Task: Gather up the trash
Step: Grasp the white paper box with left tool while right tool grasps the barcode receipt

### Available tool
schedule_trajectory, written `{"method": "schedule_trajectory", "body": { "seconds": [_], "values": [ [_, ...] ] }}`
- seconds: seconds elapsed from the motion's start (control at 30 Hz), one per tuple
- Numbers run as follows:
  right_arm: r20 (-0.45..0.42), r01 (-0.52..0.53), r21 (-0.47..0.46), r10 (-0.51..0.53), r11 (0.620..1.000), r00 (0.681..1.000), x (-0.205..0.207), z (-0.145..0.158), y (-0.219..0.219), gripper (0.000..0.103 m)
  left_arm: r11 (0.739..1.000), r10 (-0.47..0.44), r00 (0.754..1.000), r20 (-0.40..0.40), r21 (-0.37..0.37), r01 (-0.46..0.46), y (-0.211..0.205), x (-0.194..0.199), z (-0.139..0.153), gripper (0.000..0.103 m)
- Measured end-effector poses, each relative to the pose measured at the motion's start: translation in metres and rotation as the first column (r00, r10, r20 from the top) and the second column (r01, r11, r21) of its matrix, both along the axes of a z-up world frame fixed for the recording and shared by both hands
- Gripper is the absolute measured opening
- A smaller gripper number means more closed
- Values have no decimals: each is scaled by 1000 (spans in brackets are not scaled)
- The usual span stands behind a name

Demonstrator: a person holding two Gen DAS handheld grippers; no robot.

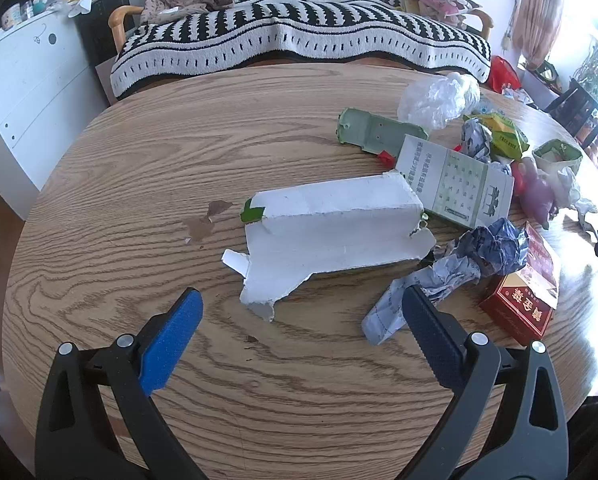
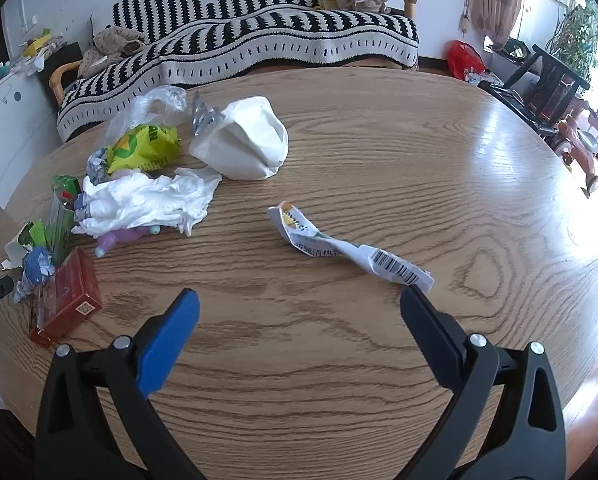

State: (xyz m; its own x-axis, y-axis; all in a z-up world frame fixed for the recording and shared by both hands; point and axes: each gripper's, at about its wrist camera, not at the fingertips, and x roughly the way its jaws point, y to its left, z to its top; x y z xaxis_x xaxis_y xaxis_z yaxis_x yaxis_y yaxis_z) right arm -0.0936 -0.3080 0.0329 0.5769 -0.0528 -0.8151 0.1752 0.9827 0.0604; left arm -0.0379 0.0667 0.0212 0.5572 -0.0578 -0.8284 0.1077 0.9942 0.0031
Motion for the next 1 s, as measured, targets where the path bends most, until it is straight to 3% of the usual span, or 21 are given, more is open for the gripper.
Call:
{"method": "schedule_trajectory", "body": {
  "seconds": [0.1, 0.2, 0.3, 0.43, 0.47, 0.53, 0.7, 0.8, 1.0],
  "values": [
    [-5, -2, -50, 2, 999, 1000, 1, 0, 4, 97, 1000, 0, 1000, -3, -1, 0, 0, 0, 0, 97],
    [-16, -29, -197, 26, 980, 1000, 3, 1, 17, 97, 1000, 5, 1000, -7, 2, -5, 2, 3, -2, 97],
    [-39, -43, -270, 34, 962, 999, 4, -2, 23, 97, 1000, -2, 1000, -12, 17, 2, 5, 6, -7, 97],
    [-81, -104, -369, 80, 924, 993, 8, -9, 32, 97, 996, -46, 999, -10, 74, 47, 1, 9, -15, 97],
    [-91, -137, -417, 109, 899, 990, 10, -14, 36, 97, 995, -48, 999, -10, 82, 49, 0, 12, -15, 97],
    [-64, -174, -435, 162, 884, 985, 11, -14, 35, 97, 993, -62, 998, -11, 98, 63, -1, 19, -11, 97],
    [-164, -328, -372, 287, 868, 944, 35, -14, 17, 97, 967, -198, 979, -50, 156, 204, -11, 38, -12, 97],
    [-223, -408, -256, 358, 876, 907, 50, -14, -5, 97, 934, -304, 950, -71, 177, 312, -18, 47, -10, 97],
    [-258, -381, -31, 361, 924, 896, 73, -15, -48, 97, 822, -503, 854, -137, 231, 521, -39, 63, -8, 97]
  ]
}}
